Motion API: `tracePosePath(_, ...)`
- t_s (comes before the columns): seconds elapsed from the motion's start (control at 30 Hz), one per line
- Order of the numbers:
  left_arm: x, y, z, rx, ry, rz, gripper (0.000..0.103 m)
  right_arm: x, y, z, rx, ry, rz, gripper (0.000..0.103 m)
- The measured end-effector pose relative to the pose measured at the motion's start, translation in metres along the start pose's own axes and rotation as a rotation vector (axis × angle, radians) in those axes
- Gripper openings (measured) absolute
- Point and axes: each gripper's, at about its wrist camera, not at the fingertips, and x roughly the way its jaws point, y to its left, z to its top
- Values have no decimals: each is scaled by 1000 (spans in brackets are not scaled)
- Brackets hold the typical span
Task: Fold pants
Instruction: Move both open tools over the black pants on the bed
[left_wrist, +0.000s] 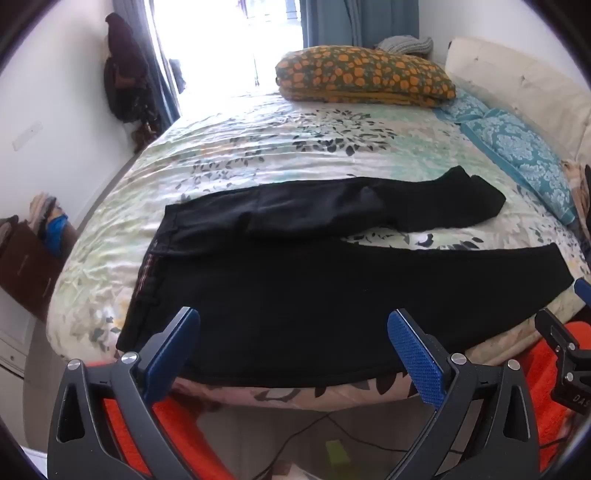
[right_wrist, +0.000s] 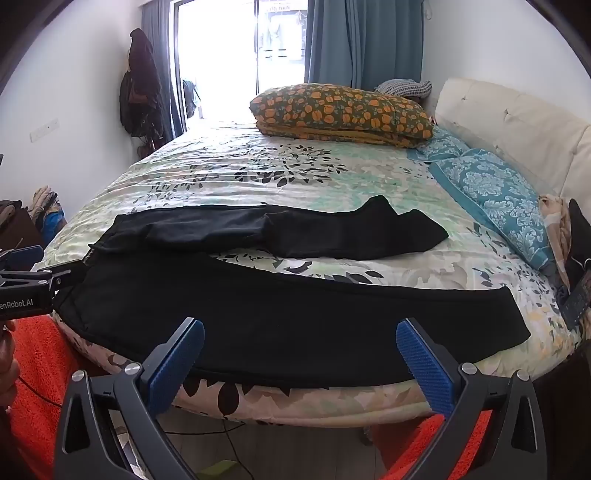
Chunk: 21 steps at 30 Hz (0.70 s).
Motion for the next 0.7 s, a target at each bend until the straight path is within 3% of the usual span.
tracePosePath(0.13, 2, 5, -1, 4, 30, -22, 102, 4, -4, -5, 7, 9, 6, 103)
tracePosePath(0.47, 18, -13, 1, 60, 57, 15, 102, 10, -1, -9, 30, 16, 22, 103)
tracePosePath(0.7, 42, -12, 11, 25, 103, -45, 102, 41, -13, -2, 48, 62, 144, 103)
